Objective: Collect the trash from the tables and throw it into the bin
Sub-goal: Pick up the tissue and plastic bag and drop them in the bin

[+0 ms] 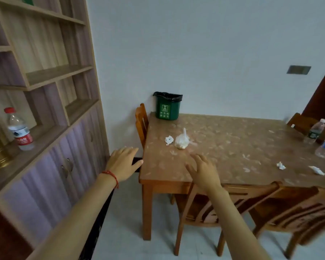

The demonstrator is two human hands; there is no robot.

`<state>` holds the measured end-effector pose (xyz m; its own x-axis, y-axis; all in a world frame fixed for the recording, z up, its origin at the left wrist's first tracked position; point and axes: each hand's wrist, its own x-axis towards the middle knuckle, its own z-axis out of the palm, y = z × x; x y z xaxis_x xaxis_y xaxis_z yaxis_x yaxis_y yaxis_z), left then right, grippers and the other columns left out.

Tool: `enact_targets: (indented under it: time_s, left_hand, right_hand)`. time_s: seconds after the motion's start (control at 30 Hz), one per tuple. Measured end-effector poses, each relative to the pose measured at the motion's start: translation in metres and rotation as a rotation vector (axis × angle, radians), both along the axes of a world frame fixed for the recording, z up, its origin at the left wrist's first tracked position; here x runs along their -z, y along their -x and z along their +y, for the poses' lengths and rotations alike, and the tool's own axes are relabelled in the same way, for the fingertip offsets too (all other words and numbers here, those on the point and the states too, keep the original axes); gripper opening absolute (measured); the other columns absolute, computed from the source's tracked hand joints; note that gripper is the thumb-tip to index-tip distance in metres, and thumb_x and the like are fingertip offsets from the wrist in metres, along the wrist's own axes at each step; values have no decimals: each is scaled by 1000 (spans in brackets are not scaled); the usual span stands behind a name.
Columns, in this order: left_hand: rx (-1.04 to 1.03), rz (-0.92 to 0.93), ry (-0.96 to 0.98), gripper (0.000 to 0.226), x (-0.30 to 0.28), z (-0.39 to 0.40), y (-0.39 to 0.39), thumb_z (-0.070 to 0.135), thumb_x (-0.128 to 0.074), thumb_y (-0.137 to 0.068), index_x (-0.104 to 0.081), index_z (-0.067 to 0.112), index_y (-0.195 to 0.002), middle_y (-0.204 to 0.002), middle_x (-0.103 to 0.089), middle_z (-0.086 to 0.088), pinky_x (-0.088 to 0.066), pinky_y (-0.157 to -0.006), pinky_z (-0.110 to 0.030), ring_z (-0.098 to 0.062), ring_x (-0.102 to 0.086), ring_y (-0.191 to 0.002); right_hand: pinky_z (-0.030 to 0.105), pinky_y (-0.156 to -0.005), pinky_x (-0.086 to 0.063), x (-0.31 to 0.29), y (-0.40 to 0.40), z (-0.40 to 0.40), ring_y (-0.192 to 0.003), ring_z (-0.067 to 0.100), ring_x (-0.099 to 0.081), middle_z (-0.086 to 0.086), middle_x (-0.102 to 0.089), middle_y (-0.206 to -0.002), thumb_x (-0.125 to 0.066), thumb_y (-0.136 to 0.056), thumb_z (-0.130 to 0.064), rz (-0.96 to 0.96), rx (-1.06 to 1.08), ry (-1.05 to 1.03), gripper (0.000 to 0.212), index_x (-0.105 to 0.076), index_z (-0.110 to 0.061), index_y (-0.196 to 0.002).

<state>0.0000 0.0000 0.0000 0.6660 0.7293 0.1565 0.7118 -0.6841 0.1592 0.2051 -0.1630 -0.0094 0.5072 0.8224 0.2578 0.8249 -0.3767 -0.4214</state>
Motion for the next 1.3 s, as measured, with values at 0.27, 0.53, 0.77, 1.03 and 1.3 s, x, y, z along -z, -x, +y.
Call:
enact_targets:
  time_s: [0.27,0.53,0.77,1.03,1.3]
  left_hand:
    - [-1,-19,34,59,19,-4,-12,47,-37,-92,-27,16,-142,-149,-31,-8,-20,-113,-41,-25,-24,-138]
    - [9,-43,57,59,29,12,-35,46,-38,-92,-27,16,-142,-150,-30,-7,-17,-114,-39,-24,-23,-139]
    - [32,-31,81,60,43,67,-66,47,-37,-92,-25,16,-142,-151,-27,-6,-16,-114,-37,-23,-20,-140]
    - [80,-35,100,60,54,173,-109,47,-38,-92,-26,15,-142,-150,-29,-6,-18,-114,-37,-24,-20,-140]
    - [132,-29,173,61,69,257,-148,47,-38,-92,-24,17,-143,-151,-26,-5,-15,-114,-35,-22,-17,-141]
  right_hand:
    - [40,-108,-23,22,-8,-10,-133,20,-33,1,-39,-144,-40,-94,-41,1,-6,61,48,-37,-19,-137]
    - [40,-107,-27,35,-27,13,-130,19,-37,1,-42,-141,-43,-93,-41,14,-42,14,47,-41,-19,-134]
    - [42,-106,-33,44,-55,67,-128,19,-39,3,-46,-138,-45,-92,-40,38,-13,-14,47,-44,-16,-133]
    - [42,-102,-37,53,-91,163,-123,21,-45,5,-49,-135,-48,-92,-38,64,55,-1,46,-47,-14,-131]
    - [41,-98,-40,67,-117,232,-120,23,-49,6,-52,-133,-53,-91,-33,105,120,-7,44,-48,-14,-130]
